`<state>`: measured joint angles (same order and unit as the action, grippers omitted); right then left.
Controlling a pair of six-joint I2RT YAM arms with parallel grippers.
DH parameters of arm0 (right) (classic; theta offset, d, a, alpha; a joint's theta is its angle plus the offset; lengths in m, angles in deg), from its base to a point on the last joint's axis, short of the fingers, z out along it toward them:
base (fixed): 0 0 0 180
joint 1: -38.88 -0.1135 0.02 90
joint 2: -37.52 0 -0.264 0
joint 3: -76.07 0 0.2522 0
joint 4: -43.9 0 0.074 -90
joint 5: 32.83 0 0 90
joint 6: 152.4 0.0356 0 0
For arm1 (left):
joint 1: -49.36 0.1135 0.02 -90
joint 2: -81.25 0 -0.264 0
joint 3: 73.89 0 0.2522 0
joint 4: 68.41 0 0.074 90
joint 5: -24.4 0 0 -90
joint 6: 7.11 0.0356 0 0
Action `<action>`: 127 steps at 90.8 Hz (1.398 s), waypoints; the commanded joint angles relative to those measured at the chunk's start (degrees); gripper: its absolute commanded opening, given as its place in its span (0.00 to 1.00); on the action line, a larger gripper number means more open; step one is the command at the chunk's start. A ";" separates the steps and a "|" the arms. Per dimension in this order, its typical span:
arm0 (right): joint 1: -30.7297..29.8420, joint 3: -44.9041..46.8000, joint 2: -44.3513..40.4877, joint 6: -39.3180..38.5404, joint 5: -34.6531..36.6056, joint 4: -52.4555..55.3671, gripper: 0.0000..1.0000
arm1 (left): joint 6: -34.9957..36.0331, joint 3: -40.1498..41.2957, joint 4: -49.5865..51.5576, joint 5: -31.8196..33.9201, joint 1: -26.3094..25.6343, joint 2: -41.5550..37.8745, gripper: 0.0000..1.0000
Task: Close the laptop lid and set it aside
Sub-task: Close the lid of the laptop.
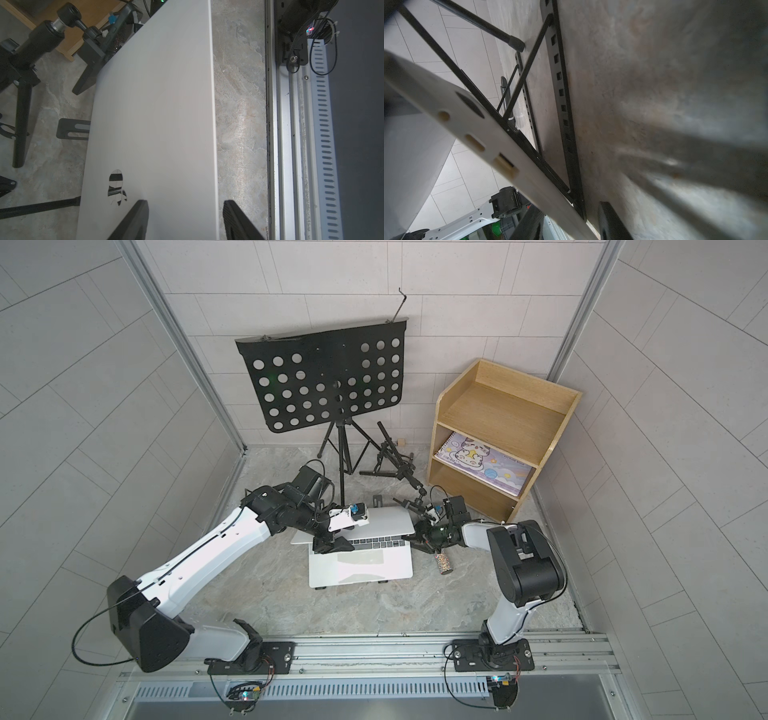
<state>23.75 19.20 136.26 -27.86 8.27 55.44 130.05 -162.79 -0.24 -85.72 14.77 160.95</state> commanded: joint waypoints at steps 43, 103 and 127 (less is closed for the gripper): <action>0.28 1.69 -6.77 -2.59 7.02 6.55 0.58 | -8.04 12.65 1.59 -7.00 -2.08 -4.01 0.65; 1.80 2.78 -27.57 -7.72 20.32 30.66 0.68 | -13.99 16.89 -4.66 -11.09 -1.02 -1.95 0.70; 2.23 3.68 -39.83 -9.19 16.93 33.97 0.64 | -16.64 17.70 -6.02 -13.89 1.05 -1.56 0.70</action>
<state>25.82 21.69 101.35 -35.59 28.35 87.22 115.32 -146.85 -7.23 -97.74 15.10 158.48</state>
